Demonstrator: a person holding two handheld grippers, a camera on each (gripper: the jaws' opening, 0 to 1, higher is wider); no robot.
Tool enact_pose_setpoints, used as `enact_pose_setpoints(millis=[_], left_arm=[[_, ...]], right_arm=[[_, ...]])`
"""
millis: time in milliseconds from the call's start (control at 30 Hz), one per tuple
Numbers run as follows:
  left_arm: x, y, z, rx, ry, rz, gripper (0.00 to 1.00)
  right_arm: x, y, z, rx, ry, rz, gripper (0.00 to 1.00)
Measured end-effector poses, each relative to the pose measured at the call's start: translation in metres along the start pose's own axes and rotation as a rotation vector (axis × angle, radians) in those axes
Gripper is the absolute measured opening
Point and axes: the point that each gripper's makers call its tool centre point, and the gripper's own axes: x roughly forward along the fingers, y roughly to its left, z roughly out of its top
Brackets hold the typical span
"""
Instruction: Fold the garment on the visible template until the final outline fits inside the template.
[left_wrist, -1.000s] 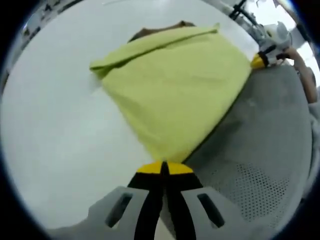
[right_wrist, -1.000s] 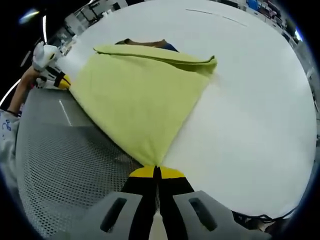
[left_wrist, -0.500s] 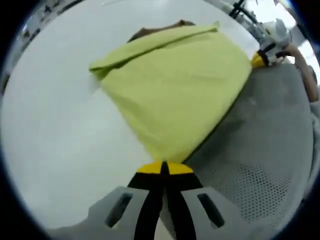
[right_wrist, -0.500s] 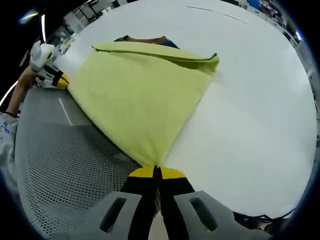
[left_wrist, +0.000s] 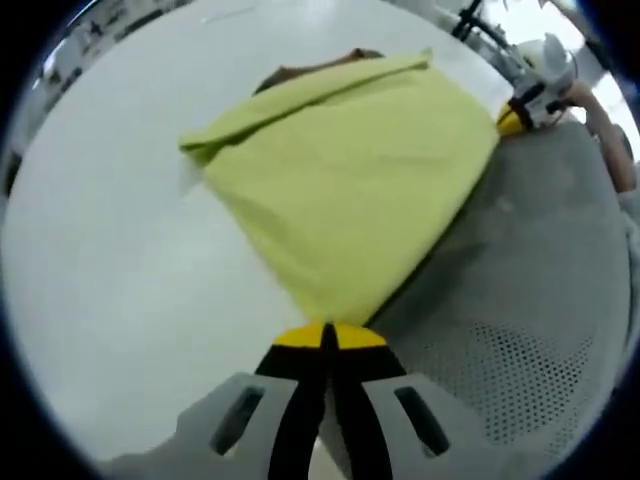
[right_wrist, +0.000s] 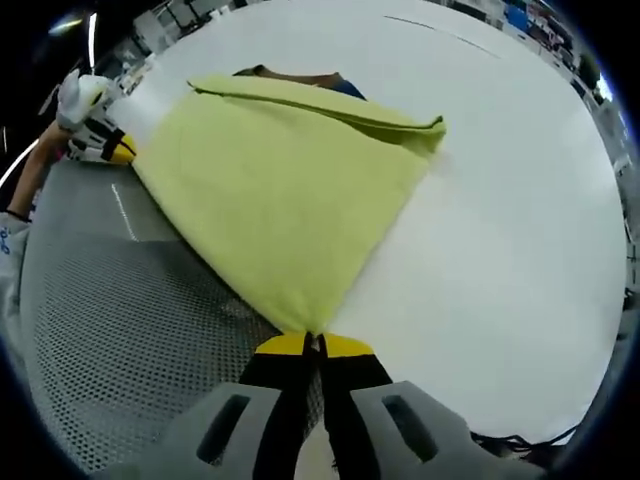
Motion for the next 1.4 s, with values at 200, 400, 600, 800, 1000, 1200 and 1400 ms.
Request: enact_pose_setpoints(millis=[200,400,600,800,1000,1200,1400], left_arm=[[0.0,0.0,0.001,-0.004,-0.003,0.002,0.0],[-0.004,-0.001,0.001,-0.013,-0.014,0.003,0.0],[-0.006,0.0,0.001,-0.004,-0.017,0.014,0.0],[-0.012,-0.001,0.004,0.03,-0.033,0.035,0.0],[-0.019,-0.003,0.008,0.04,-0.054,0.036,0.06],[-0.029,-0.002,0.013,0.045,-0.083,0.046,0.1],[-0.035,-0.002,0.022,0.045,-0.122,0.033,0.13]], right_arm=[[0.0,-0.004,0.001,-0.003,-0.017,-0.015,0.06],[-0.002,-0.003,0.001,0.002,-0.044,-0.015,0.07],[-0.006,-0.005,0.0,-0.009,-0.05,-0.031,0.08],[-0.012,-0.009,-0.001,-0.015,-0.062,-0.048,0.09],[-0.014,-0.01,-0.001,-0.031,-0.065,-0.06,0.12],[-0.019,-0.007,0.003,-0.045,-0.084,-0.067,0.15],[-0.021,-0.008,0.007,-0.06,-0.097,-0.081,0.19]])
